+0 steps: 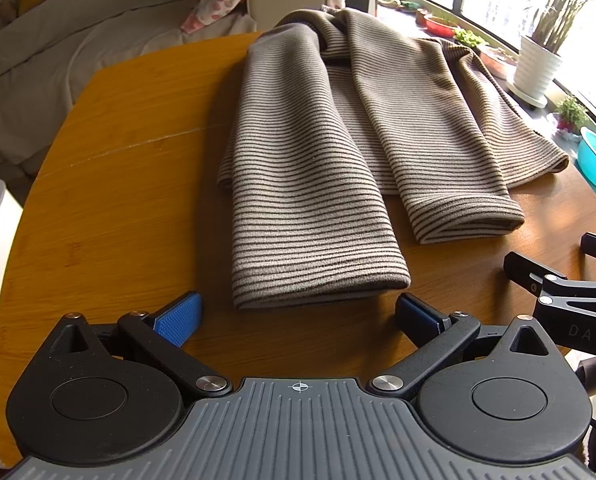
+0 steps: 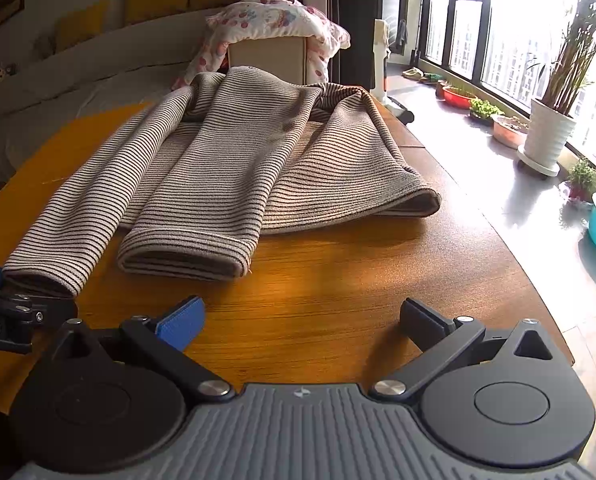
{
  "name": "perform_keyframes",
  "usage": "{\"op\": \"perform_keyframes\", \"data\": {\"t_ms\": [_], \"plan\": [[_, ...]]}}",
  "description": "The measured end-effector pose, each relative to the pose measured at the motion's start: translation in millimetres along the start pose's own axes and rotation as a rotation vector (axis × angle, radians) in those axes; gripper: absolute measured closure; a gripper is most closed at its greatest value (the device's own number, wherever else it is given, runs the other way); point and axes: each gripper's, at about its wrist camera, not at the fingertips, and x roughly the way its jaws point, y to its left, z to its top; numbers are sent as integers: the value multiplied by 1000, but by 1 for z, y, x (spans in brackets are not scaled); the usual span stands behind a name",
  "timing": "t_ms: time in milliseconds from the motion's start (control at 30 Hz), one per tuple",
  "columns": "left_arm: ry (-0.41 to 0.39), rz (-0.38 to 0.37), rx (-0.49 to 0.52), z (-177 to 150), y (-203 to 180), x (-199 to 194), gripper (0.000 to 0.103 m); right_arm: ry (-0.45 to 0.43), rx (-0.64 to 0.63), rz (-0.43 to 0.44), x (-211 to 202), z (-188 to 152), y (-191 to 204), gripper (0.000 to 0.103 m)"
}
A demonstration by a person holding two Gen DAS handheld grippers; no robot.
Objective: Fold clothes
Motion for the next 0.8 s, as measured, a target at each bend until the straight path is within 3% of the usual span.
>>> {"op": "perform_keyframes", "data": {"t_ms": [667, 800], "plan": [[-3, -5, -3, 0, 0, 0, 0, -1, -39, -8, -3, -3, -2, 0], [-16, -60, -39, 4, 10, -3, 0, -13, -41, 20, -3, -5, -5, 0]]}}
